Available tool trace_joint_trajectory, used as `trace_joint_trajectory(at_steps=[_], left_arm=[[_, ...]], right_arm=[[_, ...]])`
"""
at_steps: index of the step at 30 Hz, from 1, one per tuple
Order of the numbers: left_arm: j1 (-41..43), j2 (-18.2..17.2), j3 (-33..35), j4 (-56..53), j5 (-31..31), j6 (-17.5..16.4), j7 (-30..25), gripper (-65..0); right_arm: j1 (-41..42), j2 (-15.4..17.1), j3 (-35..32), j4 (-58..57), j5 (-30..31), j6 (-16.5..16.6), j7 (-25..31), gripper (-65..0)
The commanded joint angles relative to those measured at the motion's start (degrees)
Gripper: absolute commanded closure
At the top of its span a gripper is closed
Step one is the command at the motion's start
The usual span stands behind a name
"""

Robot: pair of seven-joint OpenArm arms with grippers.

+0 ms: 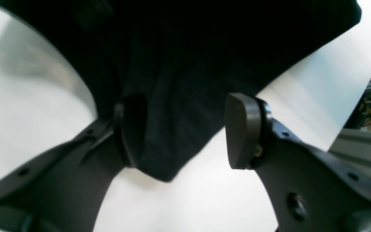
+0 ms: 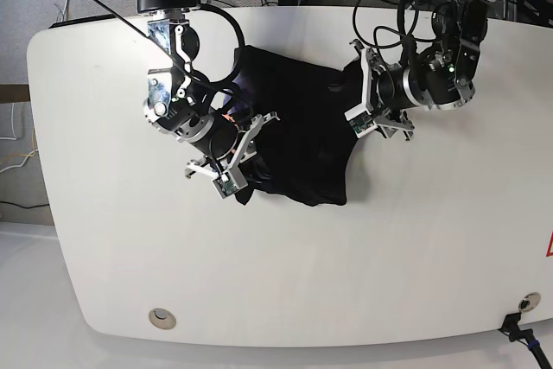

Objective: Fold the T-shirt properly
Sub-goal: 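Lift and fold the bundle over with both grippers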

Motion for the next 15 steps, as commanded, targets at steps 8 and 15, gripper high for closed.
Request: trace_joint_trajectory(at_steps=[8,15], left_arm=[[0.22,-0.55,-0.48,0.97,-0.55,-0.01,-1.00,-34.9],[0.13,-0.47,-0.39,0.97,-0.55,-0.01,-1.00,-34.9]], right_arm=[[-0.08,0.96,0.44,-5.99,0.93,0.19,2.01,-6.0],[-0.08,1.05,0.35,0.25,0.93,0.19,2.01,-52.1]])
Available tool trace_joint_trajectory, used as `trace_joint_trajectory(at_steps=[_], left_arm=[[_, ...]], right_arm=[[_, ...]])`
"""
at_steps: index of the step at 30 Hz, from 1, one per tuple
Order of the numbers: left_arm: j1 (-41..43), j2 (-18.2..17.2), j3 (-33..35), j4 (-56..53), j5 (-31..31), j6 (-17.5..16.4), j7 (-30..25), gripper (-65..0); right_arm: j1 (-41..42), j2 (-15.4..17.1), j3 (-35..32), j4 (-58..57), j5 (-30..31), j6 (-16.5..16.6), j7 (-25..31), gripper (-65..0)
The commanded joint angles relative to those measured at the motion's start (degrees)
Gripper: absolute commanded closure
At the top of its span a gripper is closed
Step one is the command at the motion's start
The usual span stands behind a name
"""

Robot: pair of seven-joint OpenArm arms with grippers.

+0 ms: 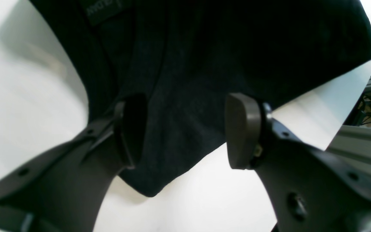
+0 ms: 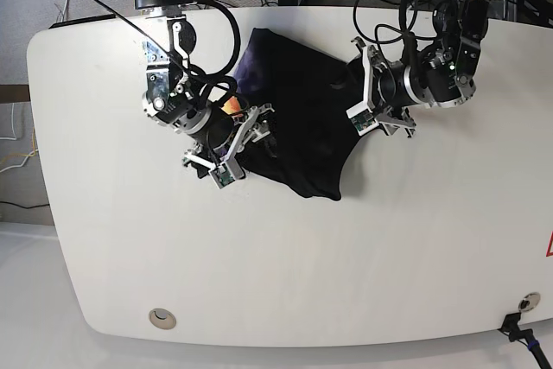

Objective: Fold the T-shirt properly
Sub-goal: 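Lift and fold the bundle over with both grippers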

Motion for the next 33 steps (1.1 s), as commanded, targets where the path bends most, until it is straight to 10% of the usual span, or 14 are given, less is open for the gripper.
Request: trace_joint_trajectory(at_steps=[1,10,18,28,33], left_arm=[[-0.68,-0.20,-0.26,0.99,-0.83,-0.08,-1.13,-34.9],[-0.24,3.84,0.36,0.73,-0.57,-0.08,-1.13,-34.9],[-0.24,4.55,6.42,0.73,-0.57,-0.08,-1.22,-34.9],[-0.59,4.46,4.22,0.64,-0.57,-0.08,-1.39,-34.1],[-0.68,4.46,4.49,-3.14,-0.57,-0.08,-2.62,-17.0]], right_arm=[[1.25,-0.09,-0.02,3.95,0.96,0.19,1.83,-54.9],[6.26,-0.53,-4.33,-0.36,1.57,0.54,1.75,-45.0],[10.48,-1.32,-6.96,-10.38,1.22,0.54,2.19,-0.6],[10.39,0.97,-6.88,-10.64,1.13,0.54,3.77,0.0],[10.39,3.17,-6.70,-12.84,1.48,0.54,3.94,0.0]])
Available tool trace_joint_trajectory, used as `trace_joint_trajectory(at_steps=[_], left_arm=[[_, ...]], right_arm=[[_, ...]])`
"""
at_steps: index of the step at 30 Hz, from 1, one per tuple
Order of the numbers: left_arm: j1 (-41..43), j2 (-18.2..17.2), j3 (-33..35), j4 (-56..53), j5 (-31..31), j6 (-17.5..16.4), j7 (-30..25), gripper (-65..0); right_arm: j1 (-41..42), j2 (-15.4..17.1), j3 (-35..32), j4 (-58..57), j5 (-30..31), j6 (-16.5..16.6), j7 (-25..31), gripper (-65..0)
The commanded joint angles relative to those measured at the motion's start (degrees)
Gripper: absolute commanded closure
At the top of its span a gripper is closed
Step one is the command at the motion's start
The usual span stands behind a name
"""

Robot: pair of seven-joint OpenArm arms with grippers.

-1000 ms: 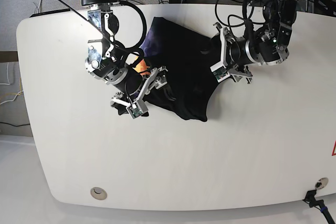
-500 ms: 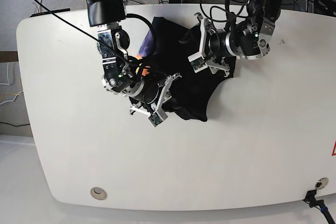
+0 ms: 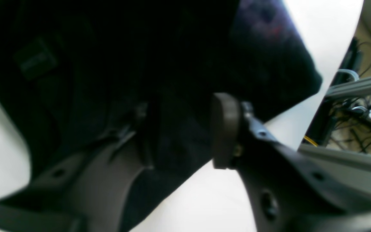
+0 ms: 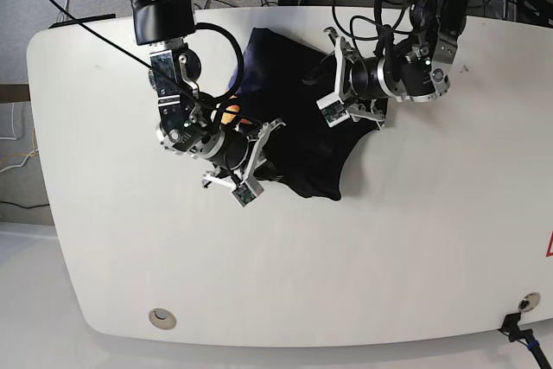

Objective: Fold the T-shirt properly
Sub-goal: 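Lift and fold the bundle over with both grippers, then lay the folded shirt flat and open both grippers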

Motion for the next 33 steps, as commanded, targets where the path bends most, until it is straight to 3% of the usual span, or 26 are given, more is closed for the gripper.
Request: trace_joint_trajectory(at_steps=[1,6,14,23,30,33], left_arm=[[-0.72,-0.20,-0.04,-3.96,-0.70,-0.06,-1.36,-15.4],[-2.48,-0.20,0.05,-10.90,-0.70,-0.06,-2.67,-9.5],[-4.68,-0.29,0.05,-16.97,-0.70,-0.06,-5.14,-9.4],[-14.61,-0.64,0.05,-23.82,-0.70,-0.06,-4.96,-9.4],[-17.95,-0.64,0.14,-24.00,-0.70,-0.06,-4.70,-9.4],[-17.95,-0.64,0.14,-24.00,-0.70,-0.06,-4.78,-9.4]], right_arm=[[1.24,1.00,0.87,-1.19,0.76,0.01,1.32,0.0],[-0.70,1.53,1.83,-3.66,0.32,0.01,5.54,0.0],[-3.86,1.97,1.83,-4.89,0.32,-0.08,6.07,0.0],[-12.74,3.20,9.48,7.07,0.32,-0.25,5.81,0.0],[-16.17,3.03,9.39,12.78,0.85,-0.34,2.90,0.0],[-17.40,1.36,9.57,14.28,0.32,-0.34,2.55,0.0]])
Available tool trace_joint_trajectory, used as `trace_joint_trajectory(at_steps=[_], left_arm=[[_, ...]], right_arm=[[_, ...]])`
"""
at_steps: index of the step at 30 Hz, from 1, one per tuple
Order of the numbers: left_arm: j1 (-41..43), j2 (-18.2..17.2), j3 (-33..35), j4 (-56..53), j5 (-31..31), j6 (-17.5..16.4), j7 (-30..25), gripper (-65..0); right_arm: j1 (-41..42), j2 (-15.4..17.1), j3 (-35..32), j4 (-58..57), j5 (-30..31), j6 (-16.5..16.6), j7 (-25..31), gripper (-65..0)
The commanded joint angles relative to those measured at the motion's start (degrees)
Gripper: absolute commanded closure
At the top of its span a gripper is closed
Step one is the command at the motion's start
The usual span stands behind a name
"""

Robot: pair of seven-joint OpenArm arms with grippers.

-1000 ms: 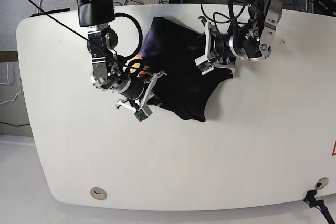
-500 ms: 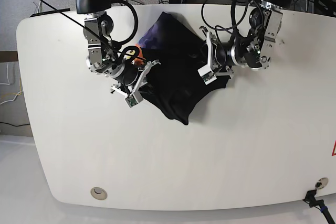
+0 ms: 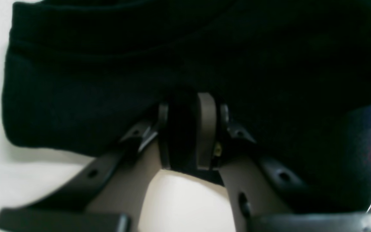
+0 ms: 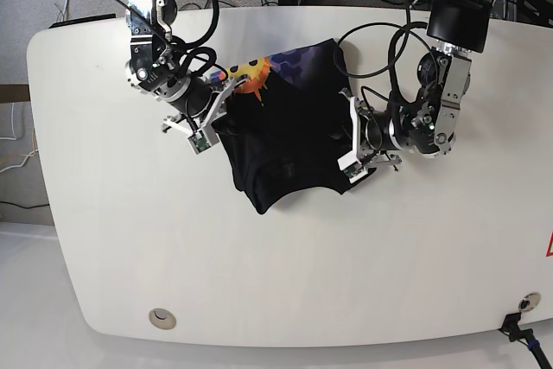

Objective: Fold the T-shirt properly
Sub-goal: 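Lay the folded shirt flat and open both grippers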

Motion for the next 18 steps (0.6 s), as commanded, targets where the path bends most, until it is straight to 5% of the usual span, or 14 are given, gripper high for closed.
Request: trace_joint_trajectory(at_steps=[1,18], left_arm=[[-1.10,-0.16,-0.25,0.83,-0.77,-0.25,-0.89,-9.4],[-3.12,-0.16,-0.52,1.00,-0.77,-0.25,-0.98,-9.5]], right_arm=[[-0.07,-1.16,0.28,1.78,0.65,0.19,0.98,0.0],[-6.14,-3.36,0.02,5.21,1.18,0.19,0.98,0.0]])
